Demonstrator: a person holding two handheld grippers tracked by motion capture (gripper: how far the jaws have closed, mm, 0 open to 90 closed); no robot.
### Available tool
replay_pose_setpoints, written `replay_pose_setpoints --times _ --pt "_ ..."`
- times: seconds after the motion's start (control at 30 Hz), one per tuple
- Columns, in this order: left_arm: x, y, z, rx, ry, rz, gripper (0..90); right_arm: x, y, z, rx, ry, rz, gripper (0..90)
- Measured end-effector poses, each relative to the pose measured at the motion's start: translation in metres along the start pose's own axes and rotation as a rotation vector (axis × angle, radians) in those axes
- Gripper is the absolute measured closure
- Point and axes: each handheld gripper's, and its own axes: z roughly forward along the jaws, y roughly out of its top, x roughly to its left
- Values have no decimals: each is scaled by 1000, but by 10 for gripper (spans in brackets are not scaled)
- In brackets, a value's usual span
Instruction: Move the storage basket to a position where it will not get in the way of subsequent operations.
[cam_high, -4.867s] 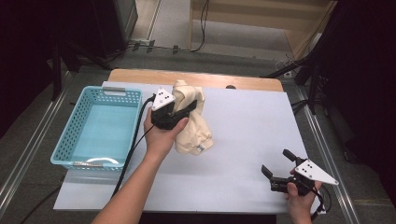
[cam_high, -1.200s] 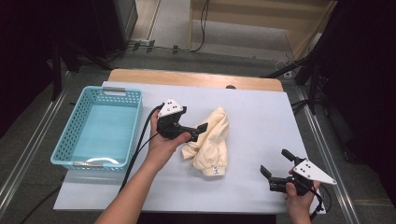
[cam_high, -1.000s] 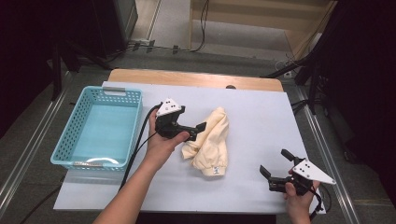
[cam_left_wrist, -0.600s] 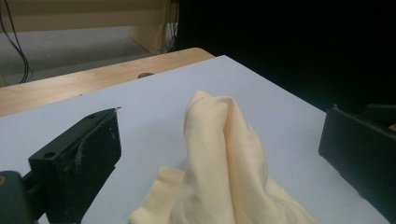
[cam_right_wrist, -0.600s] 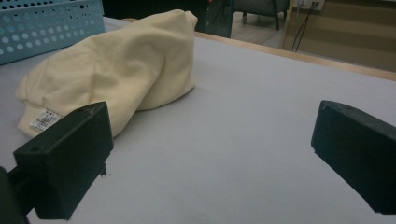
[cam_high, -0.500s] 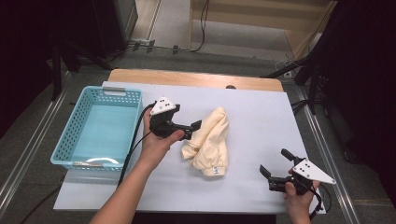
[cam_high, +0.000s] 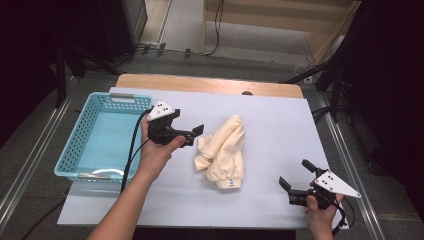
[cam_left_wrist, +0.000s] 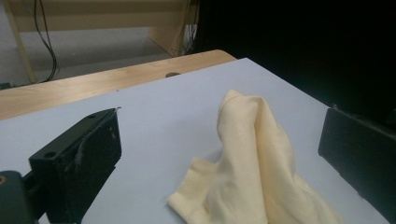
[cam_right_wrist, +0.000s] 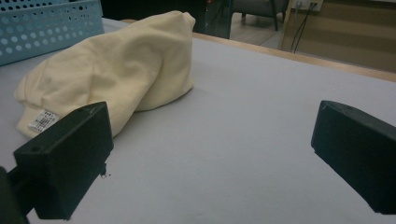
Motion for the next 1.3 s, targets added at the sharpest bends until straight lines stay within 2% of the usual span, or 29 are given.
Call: replay_pose_setpoints --times 0.37,0.73,1.1,1.3 --pt "20 0 -21 -10 55 -14 0 1 0 0 1 0 1 0" --pt "41 4 -43 -40 108 -48 0 1 0 0 -4 1 -7 0" --pt "67 0 -61 -34 165 -91 8 1 0 1 -1 2 -6 0" --pt "79 -5 -63 -2 203 -114 33 2 0 1 0 2 -5 0"
